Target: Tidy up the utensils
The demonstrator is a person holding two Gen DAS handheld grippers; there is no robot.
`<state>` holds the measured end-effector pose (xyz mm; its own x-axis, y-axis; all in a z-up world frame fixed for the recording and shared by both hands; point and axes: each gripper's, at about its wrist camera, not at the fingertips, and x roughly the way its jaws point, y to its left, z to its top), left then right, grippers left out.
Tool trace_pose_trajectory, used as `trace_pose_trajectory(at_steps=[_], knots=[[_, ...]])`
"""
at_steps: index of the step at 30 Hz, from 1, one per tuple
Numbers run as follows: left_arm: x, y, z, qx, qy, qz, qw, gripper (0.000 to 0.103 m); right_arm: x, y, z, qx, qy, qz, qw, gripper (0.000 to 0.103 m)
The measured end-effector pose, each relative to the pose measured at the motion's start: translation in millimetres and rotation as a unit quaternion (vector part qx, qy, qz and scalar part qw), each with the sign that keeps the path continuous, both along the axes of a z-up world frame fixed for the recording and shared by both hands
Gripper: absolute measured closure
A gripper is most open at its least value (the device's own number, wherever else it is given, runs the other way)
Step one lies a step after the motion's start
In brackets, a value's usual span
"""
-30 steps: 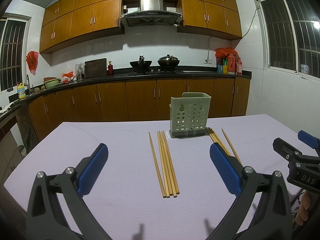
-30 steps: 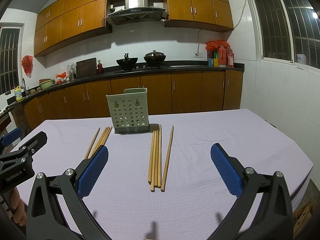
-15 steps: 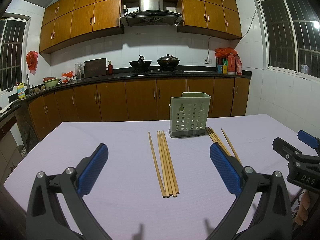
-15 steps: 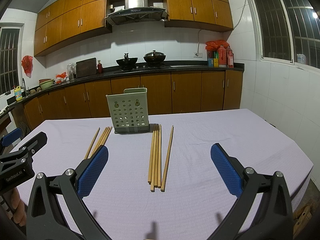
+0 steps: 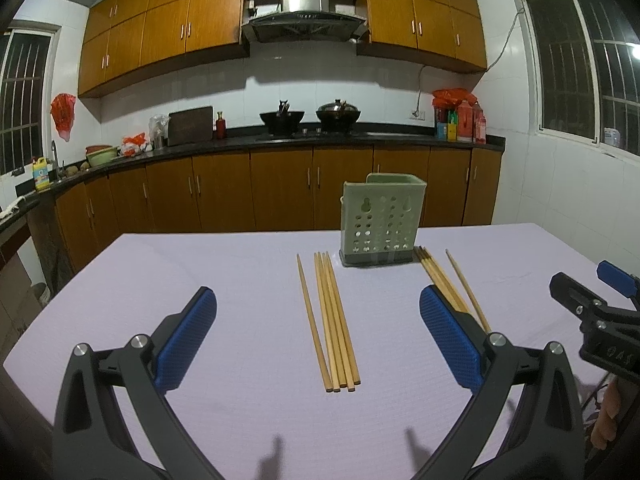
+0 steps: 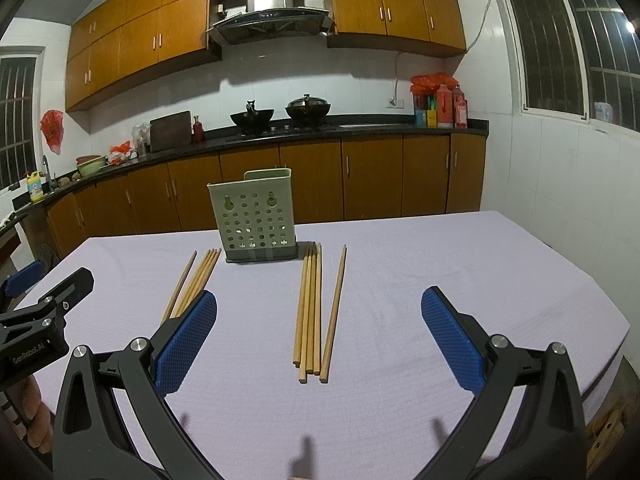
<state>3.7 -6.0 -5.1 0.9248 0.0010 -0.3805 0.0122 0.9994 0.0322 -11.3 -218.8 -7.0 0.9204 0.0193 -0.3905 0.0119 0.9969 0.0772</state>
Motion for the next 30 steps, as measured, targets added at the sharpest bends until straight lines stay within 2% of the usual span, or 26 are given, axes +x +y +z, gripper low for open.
trace_pose_trajectory(at_steps=[3,7,11,13,14,17,21,23,26,30], knots=[[20.0,7.7,-14.3,-0.006,0.026,0.006,0.9996,0.004,6.8,-2.4,-5.6,-0.001,0.008,0.0,1.0,0.002],[52.3,25.4,-27.2,-0.017,0.079,0.03,0.9963,0.004,30.4,-10.7,-16.8,0.002,0.045,-0.008,0.999,0.002],[82.7,43.2,-40.6,-0.033,0.121,0.043,0.9911,0.012,67.3,-23.2,-31.6,0.008,0.094,-0.026,0.995,0.005],[99.1,50.3,-48.6,-0.041,0.144,0.045,0.9878,0.02,87.3,-24.7,-40.5,-0.001,0.122,-0.027,0.992,0.02],[108.4,52.0,-53.5,-0.046,0.16,0.041,0.9852,0.027,95.3,-25.5,-44.8,-0.001,0.133,-0.026,0.991,0.031],[129.3,56.4,-65.4,-0.058,0.188,0.034,0.9799,0.039,128.8,-31.1,-66.5,0.016,0.186,-0.016,0.982,0.049],[146.4,53.8,-77.7,-0.074,0.217,0.013,0.9733,0.055,148.7,-29.2,-84.8,0.021,0.228,-0.005,0.973,0.062],[152.6,48.4,-84.0,-0.066,0.23,0.004,0.9709,0.063,152.2,-26.4,-93.2,0.015,0.244,0.002,0.97,0.07],[159.7,42.4,-91.0,-0.062,0.248,-0.007,0.9668,0.075,150.5,-24.6,-94.1,-0.004,0.237,0.002,0.972,0.079],[164.4,37.2,-96.1,-0.067,0.26,-0.024,0.963,0.087,146.4,-30.6,-92.1,0.0,0.237,0.002,0.971,0.09]])
